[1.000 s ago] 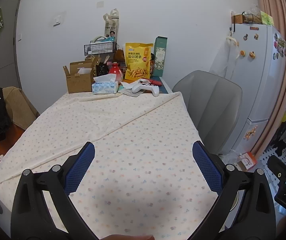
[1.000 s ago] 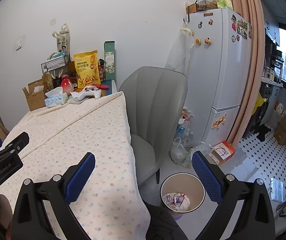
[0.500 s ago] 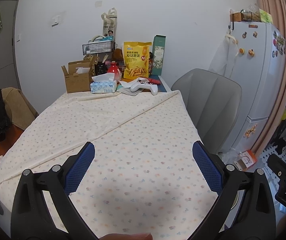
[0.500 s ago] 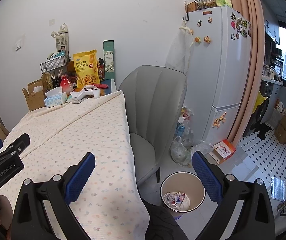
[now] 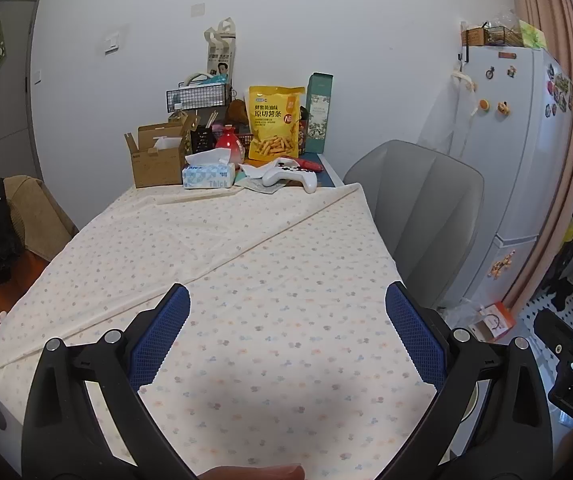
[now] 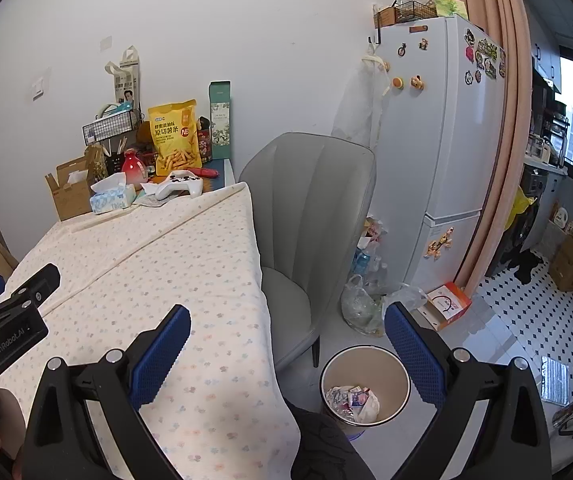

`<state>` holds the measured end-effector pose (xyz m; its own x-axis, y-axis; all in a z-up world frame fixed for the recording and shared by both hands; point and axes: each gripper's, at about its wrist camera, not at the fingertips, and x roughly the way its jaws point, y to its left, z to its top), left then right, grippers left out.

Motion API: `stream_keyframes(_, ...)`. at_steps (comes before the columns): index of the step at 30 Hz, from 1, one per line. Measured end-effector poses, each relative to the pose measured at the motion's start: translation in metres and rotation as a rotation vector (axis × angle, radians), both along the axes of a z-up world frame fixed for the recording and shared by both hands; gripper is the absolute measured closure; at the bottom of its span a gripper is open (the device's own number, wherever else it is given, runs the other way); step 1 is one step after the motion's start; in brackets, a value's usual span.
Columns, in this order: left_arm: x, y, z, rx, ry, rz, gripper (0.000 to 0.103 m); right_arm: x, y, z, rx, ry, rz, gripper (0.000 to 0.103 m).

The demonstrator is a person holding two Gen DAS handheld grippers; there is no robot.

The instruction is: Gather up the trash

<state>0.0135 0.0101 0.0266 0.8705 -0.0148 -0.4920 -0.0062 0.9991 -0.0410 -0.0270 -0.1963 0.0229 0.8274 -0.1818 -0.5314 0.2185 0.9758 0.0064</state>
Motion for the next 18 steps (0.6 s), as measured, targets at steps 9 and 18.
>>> stream_keyframes(9,0.0016,0.0007,-0.0034,0.007,0.008,0.004,0.006,0.0011,0.0019,-0.0013,0.000,0.005,0.004,0.008)
stream_keyframes(18,0.0016,-0.0013,-0.0042,0.009,0.007,-0.001,0.006,0.0016,0.0020,-0.0026,0.001,0.004,0.001,0.008)
